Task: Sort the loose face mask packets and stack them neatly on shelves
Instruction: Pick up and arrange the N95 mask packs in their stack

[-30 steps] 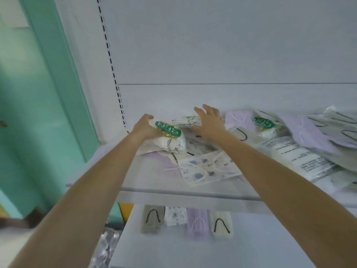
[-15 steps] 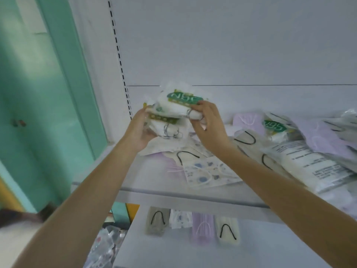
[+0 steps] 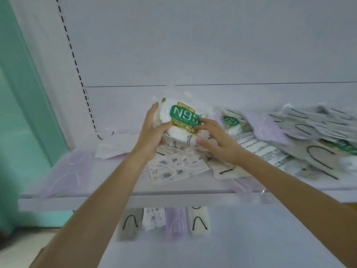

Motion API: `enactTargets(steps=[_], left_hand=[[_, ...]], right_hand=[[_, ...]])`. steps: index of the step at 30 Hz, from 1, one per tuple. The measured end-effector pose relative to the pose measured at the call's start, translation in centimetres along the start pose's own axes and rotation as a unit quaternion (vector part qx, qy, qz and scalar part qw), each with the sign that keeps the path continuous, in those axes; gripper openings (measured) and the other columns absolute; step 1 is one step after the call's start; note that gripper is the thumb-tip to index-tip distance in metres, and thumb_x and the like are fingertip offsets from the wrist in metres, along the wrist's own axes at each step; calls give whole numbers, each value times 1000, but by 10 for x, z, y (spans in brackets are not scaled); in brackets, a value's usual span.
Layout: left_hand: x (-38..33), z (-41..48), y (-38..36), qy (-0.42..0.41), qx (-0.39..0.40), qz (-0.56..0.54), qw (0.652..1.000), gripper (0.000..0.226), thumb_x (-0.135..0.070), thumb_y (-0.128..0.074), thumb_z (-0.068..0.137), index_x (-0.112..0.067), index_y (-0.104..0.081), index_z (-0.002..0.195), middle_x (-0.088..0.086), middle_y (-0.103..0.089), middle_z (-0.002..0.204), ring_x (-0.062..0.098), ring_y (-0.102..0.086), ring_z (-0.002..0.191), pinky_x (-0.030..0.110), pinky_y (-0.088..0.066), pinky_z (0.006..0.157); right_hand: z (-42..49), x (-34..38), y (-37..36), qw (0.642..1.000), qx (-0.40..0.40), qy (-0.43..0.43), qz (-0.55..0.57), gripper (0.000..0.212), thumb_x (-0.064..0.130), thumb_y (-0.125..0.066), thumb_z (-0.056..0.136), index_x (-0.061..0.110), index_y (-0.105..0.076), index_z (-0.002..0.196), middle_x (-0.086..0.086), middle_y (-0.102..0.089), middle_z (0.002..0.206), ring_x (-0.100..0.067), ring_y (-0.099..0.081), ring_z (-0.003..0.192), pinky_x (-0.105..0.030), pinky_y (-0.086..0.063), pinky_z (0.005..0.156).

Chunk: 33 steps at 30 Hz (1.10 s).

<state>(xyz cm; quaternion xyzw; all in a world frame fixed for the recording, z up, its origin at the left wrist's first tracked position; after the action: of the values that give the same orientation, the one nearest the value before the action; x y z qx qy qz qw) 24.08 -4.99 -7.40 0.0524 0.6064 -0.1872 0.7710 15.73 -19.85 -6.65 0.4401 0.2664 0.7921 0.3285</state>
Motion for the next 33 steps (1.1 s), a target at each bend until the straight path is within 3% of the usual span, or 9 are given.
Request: enactTargets(steps=[3,5,7,12,14,20,25,28,33], left_hand=[[10,-3,-12,-10,9,25,1000,62,-5,-49,93,-63,-47,117,-11,-53,131,18,-66,87,48,-55,73],[13,-6,-17,-19,6,85,996,54,-7,-45,95,-59,-57,103,-4,-54,133,27,-62,101,54,-50,86],[17,-11,-24,-20,8,123,992,48,-8,-42,96,-52,-60,99,5,-57,130,32,-61,89,54,-49,82],[16,-21,-20,-29,-26,141,989,43,-7,-42,97,-47,-58,100,0,-60,118,12,-56,70,28,-48,62],[13,-23,-15,-35,-43,139,989,42,-8,-42,97,-47,-58,100,2,-58,119,0,-54,58,17,-45,53],[10,-28,3,-23,-93,116,989,38,-17,-47,96,-51,-62,103,12,-47,131,39,-60,104,54,-51,88],[6,-32,2,-30,-132,120,984,40,-20,-46,95,-57,-60,100,8,-46,131,30,-57,88,55,-49,90],[7,-32,3,-26,-174,117,977,42,-18,-46,95,-58,-58,96,12,-47,130,17,-50,68,49,-48,82],[9,-34,4,-16,-215,98,972,40,-19,-48,93,-57,-59,96,9,-47,131,13,-50,72,42,-50,76]], right_hand=[[-3,-55,53,981,-128,-138,-47,35,22,-49,95,13,-49,129,-7,-42,133,-22,-45,121,-35,-37,102],[-4,-95,66,955,-97,-238,-148,40,18,-49,92,8,-47,131,-17,-41,136,-32,-45,121,-38,-38,101],[-5,-122,65,932,-39,-307,-190,48,23,-52,88,9,-44,133,-20,-36,141,-35,-42,124,-40,-40,101],[7,-140,54,901,24,-388,-195,76,47,-63,78,15,-34,141,-21,-28,146,-37,-29,133,-46,-33,107],[13,-145,53,886,29,-417,-201,69,47,-57,82,13,-37,139,-22,-29,144,-38,-28,132,-47,-32,106],[16,-161,63,877,-51,-449,-164,45,23,-53,91,17,-44,135,-19,-40,136,-37,-33,126,-39,-32,95],[36,-135,83,936,-211,-281,-20,38,-1,-48,89,13,-61,121,-11,-53,129,-26,-55,112,-21,-42,92],[45,-99,100,957,-252,-139,-38,39,-8,-41,89,7,-64,116,-12,-48,127,-21,-52,108,3,-31,76],[51,-23,149,950,-304,62,-28,42,-15,-40,84,2,-66,112,-15,-47,110,-17,-49,99,1,-32,82]])
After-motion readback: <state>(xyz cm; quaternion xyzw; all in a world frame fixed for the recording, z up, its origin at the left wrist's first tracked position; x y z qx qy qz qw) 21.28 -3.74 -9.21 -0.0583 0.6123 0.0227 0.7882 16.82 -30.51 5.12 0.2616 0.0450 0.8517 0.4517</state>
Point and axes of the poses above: each hand's wrist, its own z-axis towards the middle knuckle, its own y-axis out of the back of the hand, x = y × z, the point moved 10 cm from there along z, towards the middle knuckle
